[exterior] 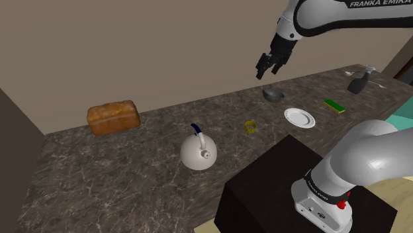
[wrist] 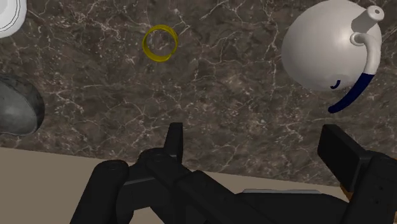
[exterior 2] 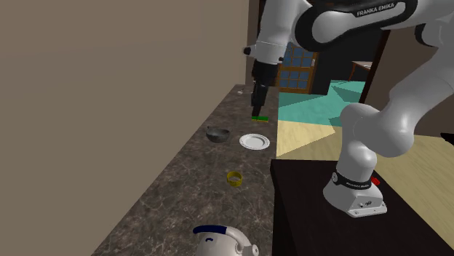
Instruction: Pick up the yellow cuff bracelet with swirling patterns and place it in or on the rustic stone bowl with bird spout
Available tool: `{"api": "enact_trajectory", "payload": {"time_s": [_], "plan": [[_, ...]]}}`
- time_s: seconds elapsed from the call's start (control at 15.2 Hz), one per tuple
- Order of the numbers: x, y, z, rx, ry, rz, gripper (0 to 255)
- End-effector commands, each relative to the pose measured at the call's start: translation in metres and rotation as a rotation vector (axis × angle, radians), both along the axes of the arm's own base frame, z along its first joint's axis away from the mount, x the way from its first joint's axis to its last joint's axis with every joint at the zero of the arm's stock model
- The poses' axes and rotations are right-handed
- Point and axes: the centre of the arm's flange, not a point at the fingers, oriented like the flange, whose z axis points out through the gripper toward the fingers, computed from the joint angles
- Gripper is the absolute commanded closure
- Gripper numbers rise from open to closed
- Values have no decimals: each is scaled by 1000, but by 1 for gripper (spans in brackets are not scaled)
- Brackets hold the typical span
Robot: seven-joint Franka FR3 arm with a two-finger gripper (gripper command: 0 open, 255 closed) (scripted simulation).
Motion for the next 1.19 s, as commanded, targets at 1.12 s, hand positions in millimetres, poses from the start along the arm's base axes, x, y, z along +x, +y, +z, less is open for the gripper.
{"api": "enact_trajectory", "payload": {"time_s": [1.12], "plan": [[68,-92,-239,114,118,7,0]]}}
